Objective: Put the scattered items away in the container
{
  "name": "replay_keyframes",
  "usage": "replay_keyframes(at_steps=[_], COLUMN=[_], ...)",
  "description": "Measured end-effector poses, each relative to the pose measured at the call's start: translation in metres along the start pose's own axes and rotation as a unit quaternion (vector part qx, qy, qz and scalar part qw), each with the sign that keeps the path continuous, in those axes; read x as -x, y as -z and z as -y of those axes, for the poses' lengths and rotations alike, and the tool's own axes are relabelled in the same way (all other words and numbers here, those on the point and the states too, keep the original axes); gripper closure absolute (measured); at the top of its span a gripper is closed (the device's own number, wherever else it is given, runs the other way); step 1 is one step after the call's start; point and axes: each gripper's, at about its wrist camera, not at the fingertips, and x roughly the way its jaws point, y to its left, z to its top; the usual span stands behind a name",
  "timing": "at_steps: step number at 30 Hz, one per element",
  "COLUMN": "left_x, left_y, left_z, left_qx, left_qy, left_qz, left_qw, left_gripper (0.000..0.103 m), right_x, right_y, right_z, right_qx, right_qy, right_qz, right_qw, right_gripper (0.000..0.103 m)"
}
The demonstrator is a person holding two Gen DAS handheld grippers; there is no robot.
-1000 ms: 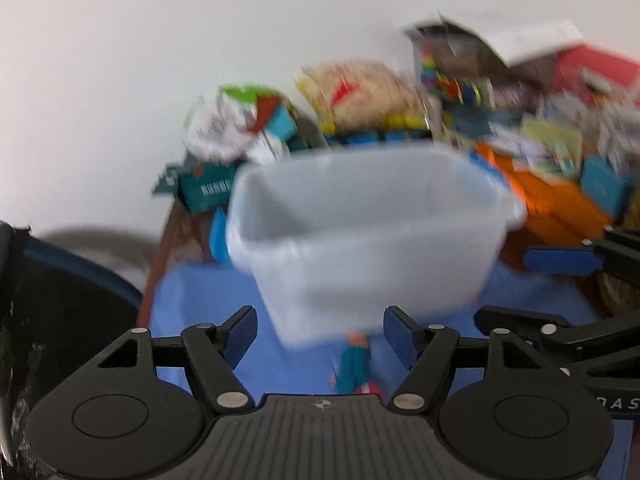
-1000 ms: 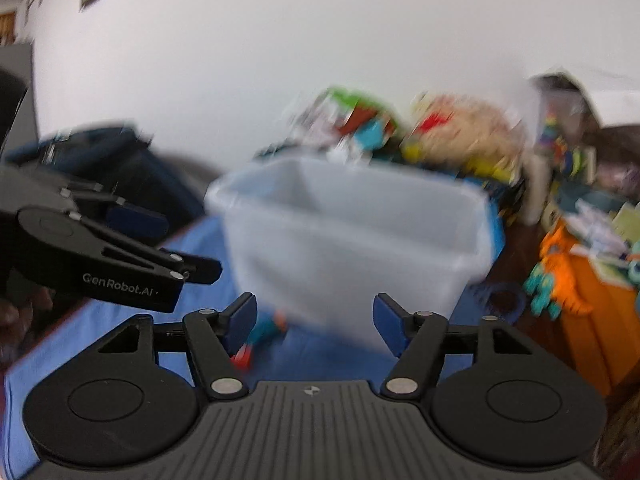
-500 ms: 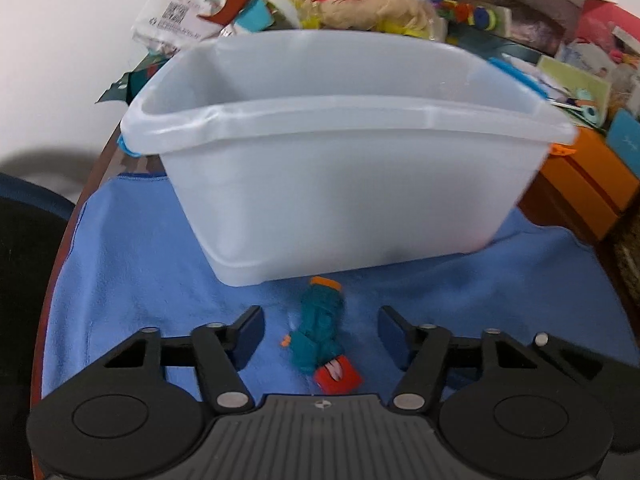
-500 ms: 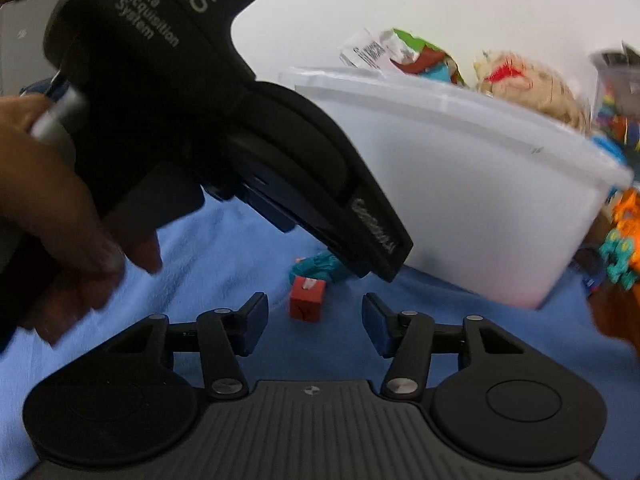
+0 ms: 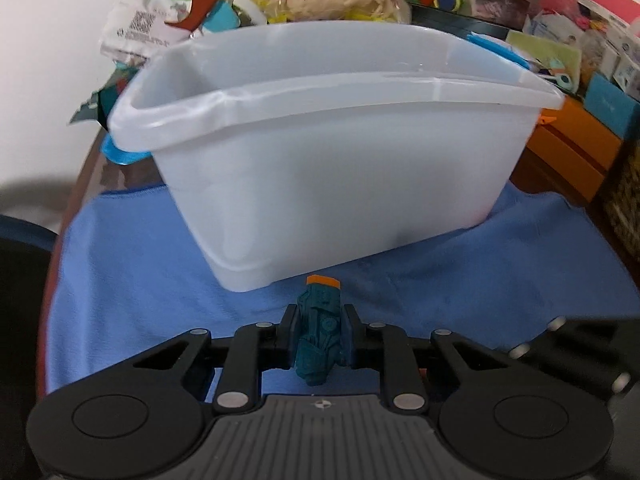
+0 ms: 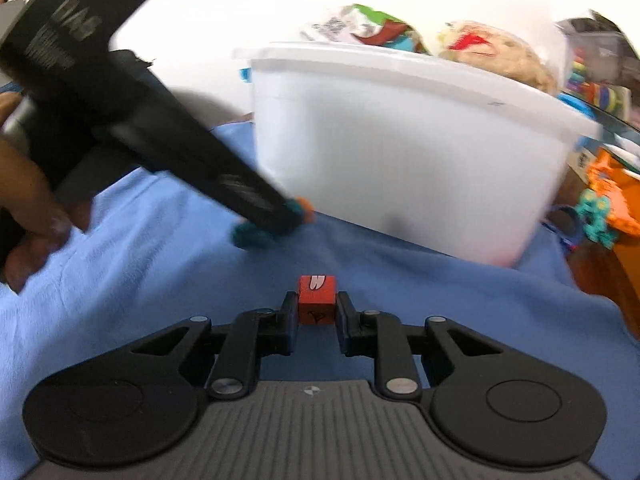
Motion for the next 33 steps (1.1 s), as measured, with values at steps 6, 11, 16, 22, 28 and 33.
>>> replay_keyframes(at_steps=[6,11,16,22,28,33], left_x=[0.026,0.051,0.086,0.117,0.126,0.094], left_y=[0.008,0.009,0.0,-0.033,-0.068,-0.047], left_z=[0.011,0.021,0.032,0.044,0.04,0.043], left_qx=[0.015,0.011,0.006,-0.002,-0.013,-0.01], left_qy=[-0.022,-0.039,-0.051,-0.051,-0.056,-0.025], left_qz=[0.012,0.029,0.067,0.12,0.151,0.105], left_qw=[0.9996,0.9988,0.9964,0.9915,0.9869,0.9941], left_gripper=[0.079,0.078,0.078,0.078,0.078,0.044], right_x=[0.031,0.055,0.079,0.105,0.105,0.104], right_y=[-0.007,-0.025,-0.043,-0.071,-0.108,-0.106], right_z=[0.025,0.042,0.047,0.051,0.081,0.087], right_qx=[-0.028,-0.049,-0.046,-0.022,-0.037,-0.048], right_qy=[0.025,0.034,0.036,0.042,0.051,0.053], right_qz=[0.016,0.04,0.078,0.128,0.16,0.167], right_qw=[0.999,0.997,0.995,0.991,0.985,0.983], right_gripper=[0.081,0.081,0.081,0.081,0.081,0.081])
